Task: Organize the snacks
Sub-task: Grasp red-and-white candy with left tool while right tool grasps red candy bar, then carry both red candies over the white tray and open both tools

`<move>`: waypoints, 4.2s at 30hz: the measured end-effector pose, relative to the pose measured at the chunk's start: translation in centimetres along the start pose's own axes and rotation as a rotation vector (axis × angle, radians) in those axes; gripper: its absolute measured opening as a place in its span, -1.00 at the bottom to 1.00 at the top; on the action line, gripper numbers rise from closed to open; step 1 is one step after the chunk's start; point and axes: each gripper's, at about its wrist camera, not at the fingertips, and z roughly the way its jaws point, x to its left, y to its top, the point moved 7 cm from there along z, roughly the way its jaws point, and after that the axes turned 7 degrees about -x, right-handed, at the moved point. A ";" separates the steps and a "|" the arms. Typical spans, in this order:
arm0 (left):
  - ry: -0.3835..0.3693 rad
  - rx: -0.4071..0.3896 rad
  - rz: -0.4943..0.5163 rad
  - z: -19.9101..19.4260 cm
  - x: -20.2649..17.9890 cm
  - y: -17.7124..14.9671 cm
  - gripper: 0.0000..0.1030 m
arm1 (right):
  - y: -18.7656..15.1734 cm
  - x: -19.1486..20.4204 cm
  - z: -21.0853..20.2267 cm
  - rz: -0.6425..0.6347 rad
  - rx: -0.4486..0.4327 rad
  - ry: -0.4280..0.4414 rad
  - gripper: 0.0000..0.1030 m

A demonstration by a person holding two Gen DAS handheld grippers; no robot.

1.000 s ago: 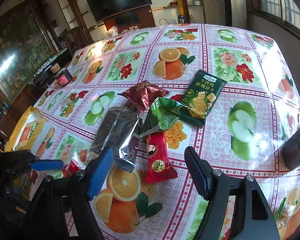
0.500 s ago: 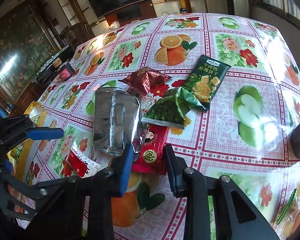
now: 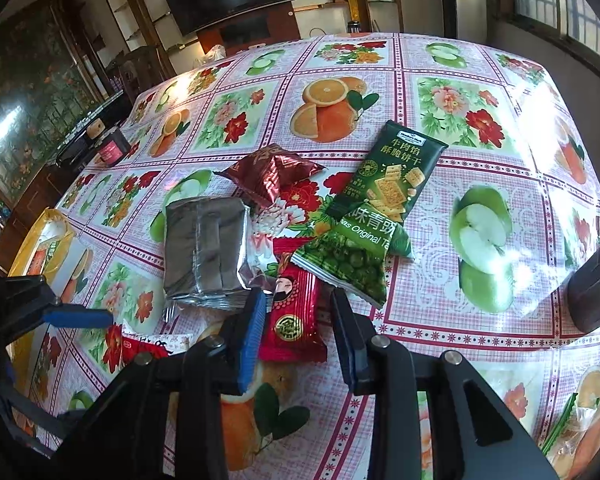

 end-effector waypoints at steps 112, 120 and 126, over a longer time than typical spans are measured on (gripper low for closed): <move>0.242 -0.340 -0.706 -18.2 17.5 -25.1 -0.27 | -9.3 34.6 -5.6 -0.312 0.058 0.545 -0.65; 0.267 -0.326 -0.713 -17.8 18.2 -25.6 -0.27 | -9.6 35.6 -4.4 -0.315 0.082 0.555 -0.65; 0.282 -0.314 -0.719 -17.4 18.6 -26.0 -0.27 | -9.9 35.9 -3.6 -0.315 0.103 0.565 -0.65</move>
